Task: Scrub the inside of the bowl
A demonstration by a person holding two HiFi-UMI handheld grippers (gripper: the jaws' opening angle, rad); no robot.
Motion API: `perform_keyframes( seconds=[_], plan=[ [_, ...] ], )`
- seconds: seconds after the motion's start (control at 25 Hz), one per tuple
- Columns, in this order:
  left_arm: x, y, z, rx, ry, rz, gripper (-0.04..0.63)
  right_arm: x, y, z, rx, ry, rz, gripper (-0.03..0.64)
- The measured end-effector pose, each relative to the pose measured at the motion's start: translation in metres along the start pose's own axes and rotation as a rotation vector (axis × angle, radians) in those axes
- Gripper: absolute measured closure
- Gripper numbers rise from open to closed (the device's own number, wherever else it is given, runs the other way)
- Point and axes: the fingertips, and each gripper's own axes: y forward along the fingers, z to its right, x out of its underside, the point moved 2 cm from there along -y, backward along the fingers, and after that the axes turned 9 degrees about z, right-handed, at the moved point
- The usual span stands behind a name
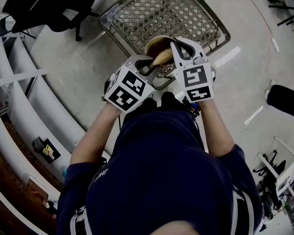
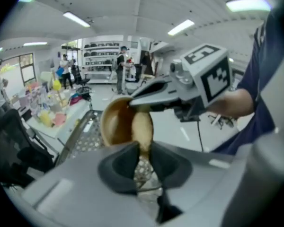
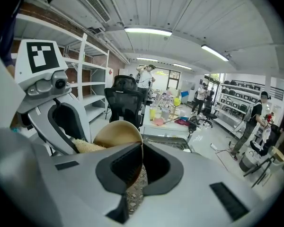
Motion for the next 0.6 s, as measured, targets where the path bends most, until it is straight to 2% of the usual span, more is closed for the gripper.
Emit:
perform_keyframes(
  seconds=[0.04, 0.12, 0.28, 0.36, 0.44, 0.52, 0.6],
  plan=[
    [0.003, 0.0, 0.001, -0.005, 0.035, -0.021, 0.534, 0.0, 0.0, 0.001, 0.001, 0.001, -0.001, 0.603],
    [0.01, -0.002, 0.0, -0.043, 0.17, -0.088, 0.534, 0.001, 0.0, 0.003, 0.004, -0.002, -0.003, 0.601],
    [0.018, -0.01, -0.013, -0.189, 0.57, -0.247, 0.534, 0.005, 0.001, 0.001, 0.0, -0.008, -0.012, 0.601],
    [0.014, -0.016, -0.022, -0.263, 0.735, -0.295, 0.534, 0.006, 0.002, 0.0, -0.004, -0.008, -0.014, 0.601],
    [0.01, -0.019, -0.027, -0.301, 0.811, -0.311, 0.534, 0.006, 0.003, 0.0, -0.006, -0.004, -0.013, 0.601],
    [0.013, -0.018, -0.026, -0.297, 0.831, -0.327, 0.534, 0.005, 0.005, 0.001, -0.007, 0.002, -0.011, 0.601],
    [0.021, -0.011, -0.021, -0.259, 0.831, -0.345, 0.535, 0.005, 0.007, 0.001, -0.008, 0.001, -0.012, 0.601]
  ],
)
